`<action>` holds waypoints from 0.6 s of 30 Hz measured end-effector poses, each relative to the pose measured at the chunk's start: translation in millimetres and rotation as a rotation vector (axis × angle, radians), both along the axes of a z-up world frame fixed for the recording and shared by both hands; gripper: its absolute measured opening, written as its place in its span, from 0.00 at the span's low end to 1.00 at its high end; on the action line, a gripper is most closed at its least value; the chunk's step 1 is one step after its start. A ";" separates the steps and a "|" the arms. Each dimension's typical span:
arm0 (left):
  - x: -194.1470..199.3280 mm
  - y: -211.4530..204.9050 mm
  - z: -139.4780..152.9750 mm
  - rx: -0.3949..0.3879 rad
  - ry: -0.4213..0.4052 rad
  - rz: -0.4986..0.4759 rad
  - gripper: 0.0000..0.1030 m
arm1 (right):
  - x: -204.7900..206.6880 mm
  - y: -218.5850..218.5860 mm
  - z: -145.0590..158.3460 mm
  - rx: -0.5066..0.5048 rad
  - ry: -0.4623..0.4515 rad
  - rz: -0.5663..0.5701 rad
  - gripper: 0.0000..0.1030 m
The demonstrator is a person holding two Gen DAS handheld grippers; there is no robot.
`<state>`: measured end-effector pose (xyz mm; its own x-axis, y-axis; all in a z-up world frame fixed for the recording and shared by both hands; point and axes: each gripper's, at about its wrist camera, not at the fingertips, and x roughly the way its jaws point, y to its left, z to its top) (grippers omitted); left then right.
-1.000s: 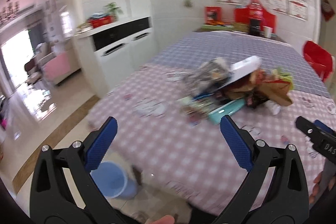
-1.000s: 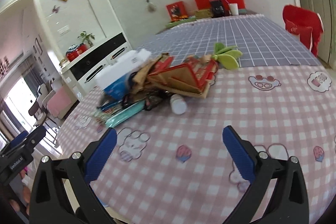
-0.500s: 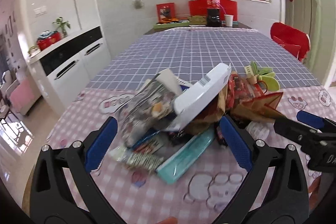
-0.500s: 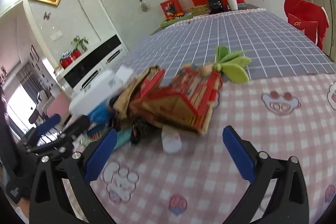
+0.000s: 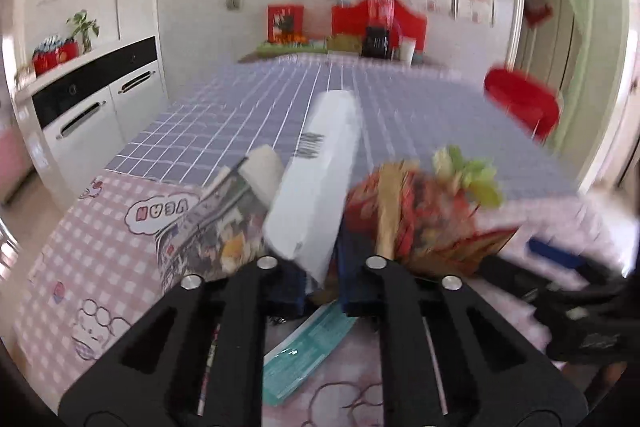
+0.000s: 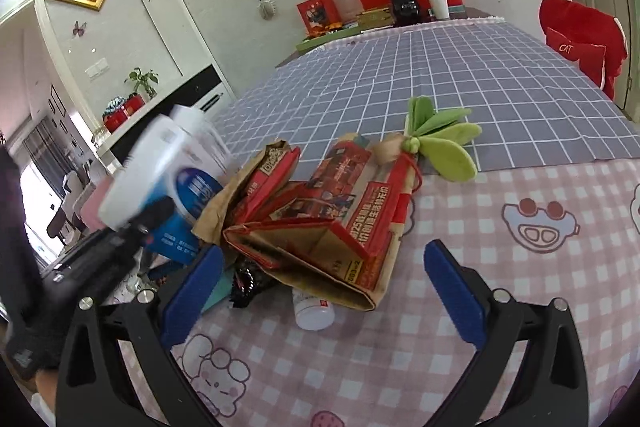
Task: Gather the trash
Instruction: 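Grasp the white-and-blue medicine box with the left gripper while the right tool approaches the pile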
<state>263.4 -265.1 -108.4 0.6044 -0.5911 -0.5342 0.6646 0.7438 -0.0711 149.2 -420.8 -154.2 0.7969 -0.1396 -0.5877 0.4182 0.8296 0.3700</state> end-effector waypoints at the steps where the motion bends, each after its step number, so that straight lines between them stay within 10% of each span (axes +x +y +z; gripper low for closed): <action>1: -1.2 6.3 7.8 -0.051 0.001 0.004 0.08 | 0.5 0.4 1.2 -0.010 0.003 -0.007 0.96; 15: -25.0 88.0 57.7 -0.469 0.074 0.003 0.06 | -3.8 40.1 22.4 -0.042 -0.057 0.063 0.96; 18: -30.2 105.2 62.8 -0.440 0.020 0.072 0.06 | 6.4 52.6 22.0 -0.023 -0.050 0.105 0.96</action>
<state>233.2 -159.9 -45.7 0.6444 -0.7215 -0.2532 0.6078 0.6843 -0.4029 155.6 -368.2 -132.2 0.8363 -0.0663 -0.5443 0.3096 0.8764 0.3689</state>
